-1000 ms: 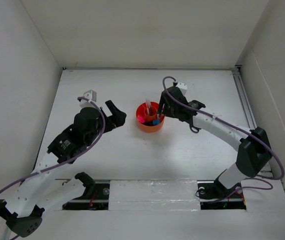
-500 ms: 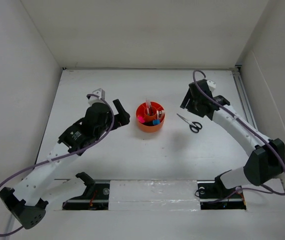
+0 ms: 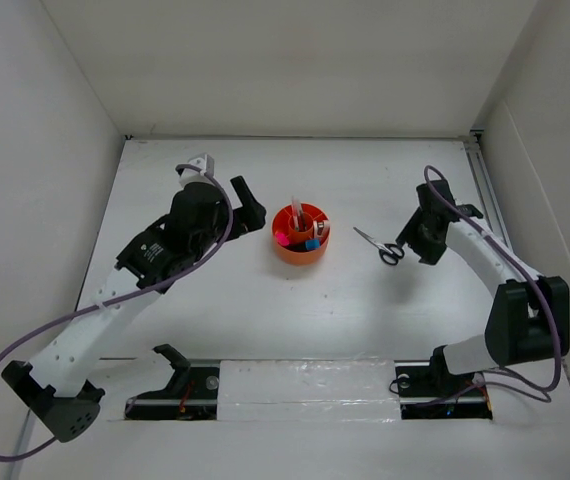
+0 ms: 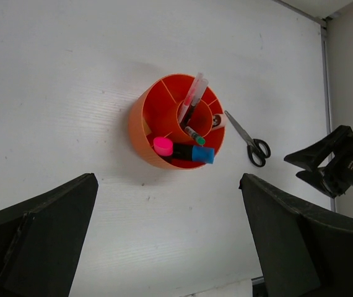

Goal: Sort the stationery into containers
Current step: Pick up the scissors from the center of the board.

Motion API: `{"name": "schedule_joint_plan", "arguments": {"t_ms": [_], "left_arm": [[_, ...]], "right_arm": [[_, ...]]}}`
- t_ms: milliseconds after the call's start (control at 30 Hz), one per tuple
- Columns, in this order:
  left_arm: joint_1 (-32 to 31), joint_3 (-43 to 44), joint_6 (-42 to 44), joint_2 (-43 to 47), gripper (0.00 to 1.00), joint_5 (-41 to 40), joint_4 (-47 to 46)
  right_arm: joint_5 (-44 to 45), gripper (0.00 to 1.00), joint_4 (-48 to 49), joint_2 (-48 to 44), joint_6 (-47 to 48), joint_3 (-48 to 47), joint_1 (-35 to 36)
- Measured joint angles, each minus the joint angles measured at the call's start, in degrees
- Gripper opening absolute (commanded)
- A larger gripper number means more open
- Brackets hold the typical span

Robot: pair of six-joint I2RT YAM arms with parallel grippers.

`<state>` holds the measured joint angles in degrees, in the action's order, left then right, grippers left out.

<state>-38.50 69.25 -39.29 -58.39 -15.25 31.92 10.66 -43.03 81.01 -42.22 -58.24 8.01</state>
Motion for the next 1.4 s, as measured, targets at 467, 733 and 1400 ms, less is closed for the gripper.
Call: {"name": "schedule_joint_plan", "arguments": {"t_ms": [467,733,1400], "left_arm": [[0.0,0.02,0.55,-0.2,1.0,0.72,2.58],[0.0,-0.11,0.96,-0.17,1.0,1.7,2.62],[0.0,-2.32,2.03,0.83,1.0,3.41,2.03]], "right_arm": [[-0.2,0.57,0.63,8.41,4.9,0.33,-4.68],[-2.56,0.57,1.92,12.68,13.42,-1.29,-6.05],[-11.34,0.48,4.24,19.96,32.13,-12.59,-6.05]]}}
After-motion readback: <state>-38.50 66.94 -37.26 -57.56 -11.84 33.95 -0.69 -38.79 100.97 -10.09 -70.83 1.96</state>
